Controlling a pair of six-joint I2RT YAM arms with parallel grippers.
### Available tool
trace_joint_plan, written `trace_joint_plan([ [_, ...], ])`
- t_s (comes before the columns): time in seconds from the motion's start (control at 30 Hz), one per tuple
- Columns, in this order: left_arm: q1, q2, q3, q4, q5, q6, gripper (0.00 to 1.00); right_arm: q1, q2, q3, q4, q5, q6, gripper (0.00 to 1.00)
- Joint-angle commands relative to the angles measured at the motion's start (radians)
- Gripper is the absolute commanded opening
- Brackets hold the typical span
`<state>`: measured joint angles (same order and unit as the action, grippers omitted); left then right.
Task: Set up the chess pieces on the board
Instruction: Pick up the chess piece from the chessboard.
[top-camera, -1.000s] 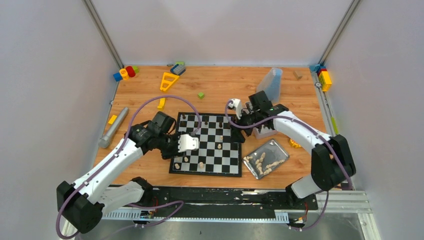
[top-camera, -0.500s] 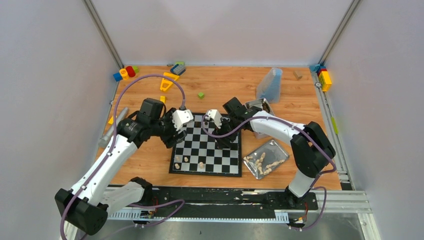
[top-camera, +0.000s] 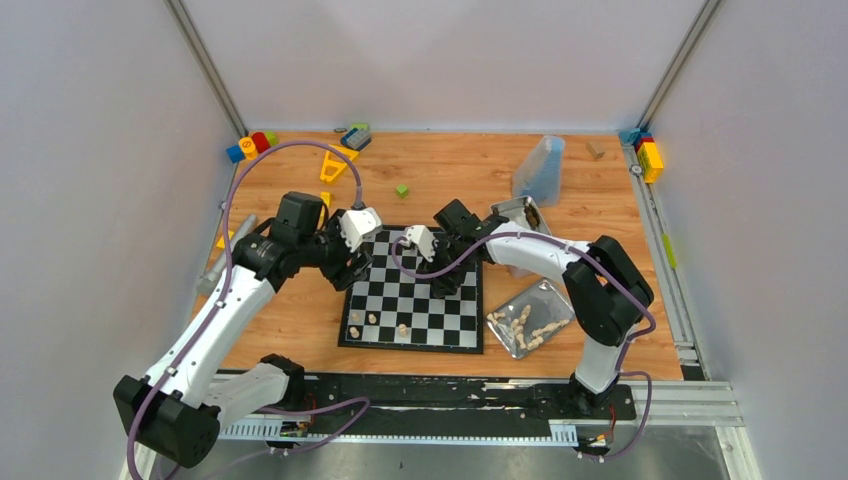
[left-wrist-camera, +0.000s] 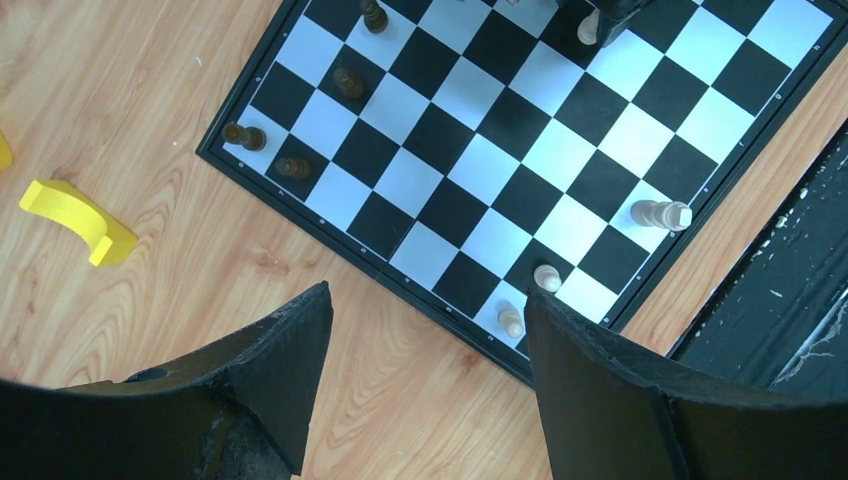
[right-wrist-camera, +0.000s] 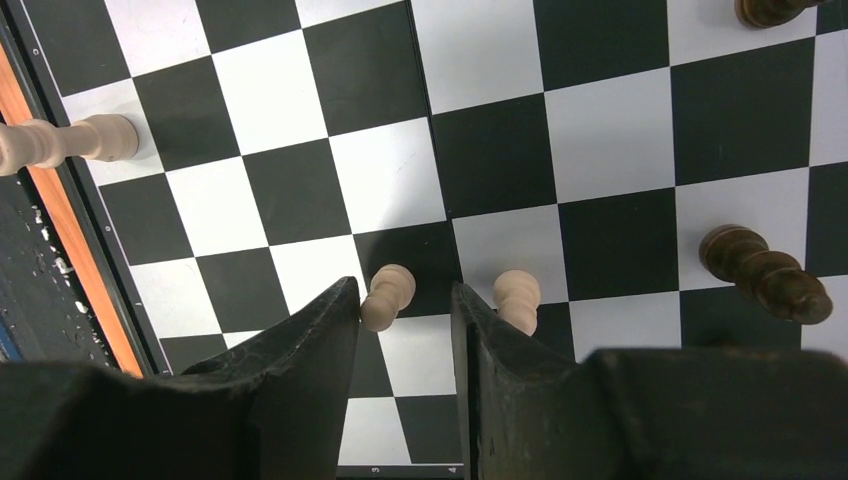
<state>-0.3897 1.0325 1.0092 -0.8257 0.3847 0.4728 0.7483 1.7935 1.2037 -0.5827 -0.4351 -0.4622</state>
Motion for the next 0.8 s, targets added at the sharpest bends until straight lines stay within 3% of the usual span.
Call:
trace_joint_plan([
  [0.0,0.013,-0.008,0.037,0.028,0.018,-0.021,0.78,0.009,0.012,0.04,0.023,-0.002,-0.008,0.39],
  [0.1,0.017,-0.008,0.035,0.029,0.016,-0.024,0.78,0.011,0.012,0.045,0.006,-0.005,-0.008,0.35],
  [0.37,0.033,-0.005,0.05,0.033,-0.004,-0.043,0.79,0.011,-0.011,0.056,-0.032,-0.028,-0.009,0.11],
  [0.57,0.066,0.013,0.067,0.06,-0.042,-0.091,0.79,0.021,-0.04,0.088,-0.08,-0.069,-0.026,0.07],
  [0.77,0.187,0.044,0.109,0.069,-0.008,-0.146,0.79,0.08,-0.017,0.154,-0.084,-0.063,-0.024,0.07],
])
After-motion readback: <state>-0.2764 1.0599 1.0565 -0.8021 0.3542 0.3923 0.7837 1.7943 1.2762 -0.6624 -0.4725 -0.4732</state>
